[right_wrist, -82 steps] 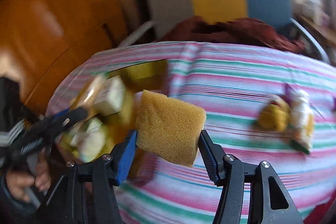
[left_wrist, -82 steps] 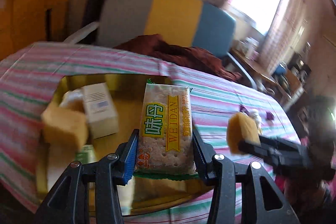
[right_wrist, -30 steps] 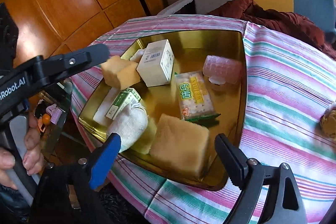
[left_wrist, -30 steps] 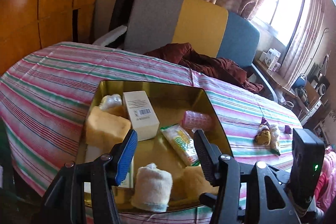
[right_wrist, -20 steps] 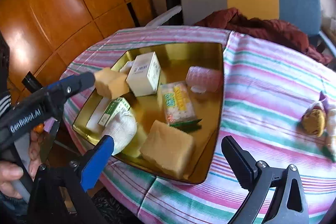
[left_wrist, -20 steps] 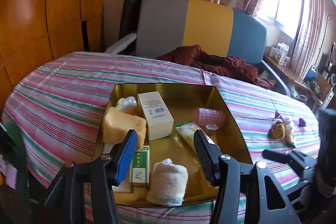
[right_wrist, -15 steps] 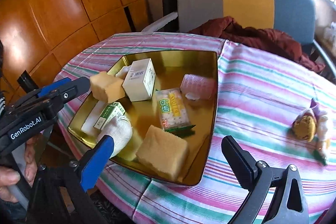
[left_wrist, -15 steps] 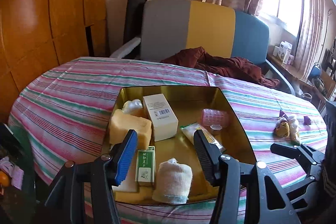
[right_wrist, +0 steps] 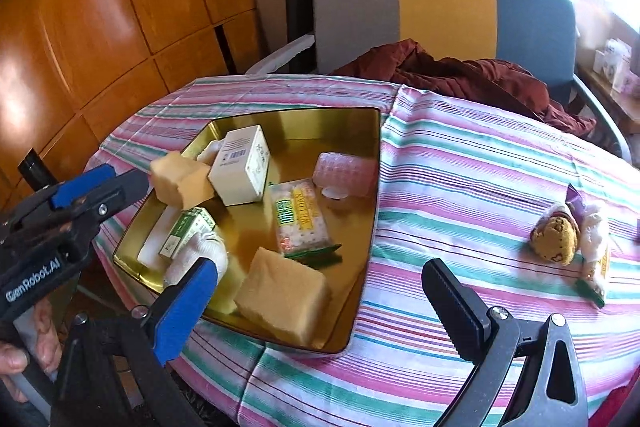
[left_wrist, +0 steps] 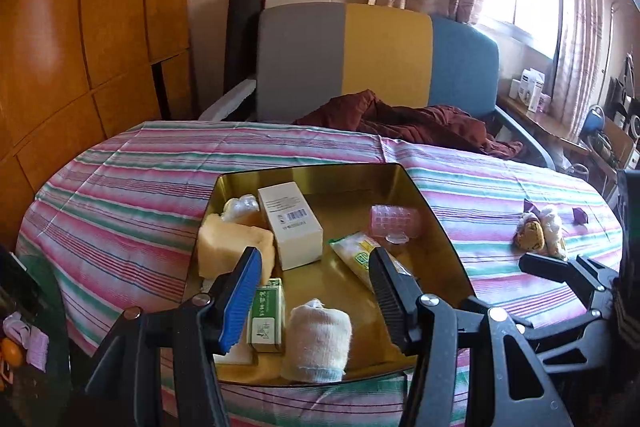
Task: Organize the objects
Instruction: 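Move both tools back toward the plush toy and snack items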
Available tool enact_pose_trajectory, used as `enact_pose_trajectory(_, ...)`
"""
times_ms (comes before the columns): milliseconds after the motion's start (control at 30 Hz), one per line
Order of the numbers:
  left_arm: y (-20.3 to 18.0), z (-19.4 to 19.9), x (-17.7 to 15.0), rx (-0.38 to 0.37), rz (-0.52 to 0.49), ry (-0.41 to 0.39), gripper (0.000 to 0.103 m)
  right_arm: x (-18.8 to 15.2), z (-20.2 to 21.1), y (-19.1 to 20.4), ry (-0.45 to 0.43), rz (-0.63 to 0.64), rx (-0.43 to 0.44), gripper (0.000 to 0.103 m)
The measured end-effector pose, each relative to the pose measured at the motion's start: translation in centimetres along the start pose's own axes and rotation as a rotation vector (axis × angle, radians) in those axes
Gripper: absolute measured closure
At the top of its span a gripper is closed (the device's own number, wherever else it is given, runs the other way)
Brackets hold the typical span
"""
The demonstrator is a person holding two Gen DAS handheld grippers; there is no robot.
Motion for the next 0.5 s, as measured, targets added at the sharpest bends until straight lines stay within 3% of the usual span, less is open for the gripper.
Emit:
enact_pose_trajectory(267,-1.6,0.2,-0.3,-0.024,-0.042,0.006,0.047,-0.3,1.3,-2.7,-0.016,-0.056,-0.046,0.0)
enact_pose_trajectory(500,-3.2,0.4,-0.5,-0.054,-0.087,0.012,0.047,-0.3,3.4,-7.4,-0.041,-0.152,-0.11,0.0)
Point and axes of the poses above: each gripper's, at about its wrist camera, not at the fingertips, and z roughly against the way its jaws point, y to its left, x to its top, the point moved 3 cm from there along -z, roughly the way its jaws point, and after that the axes turned 13 degrees about x, right-handed, at the moved point
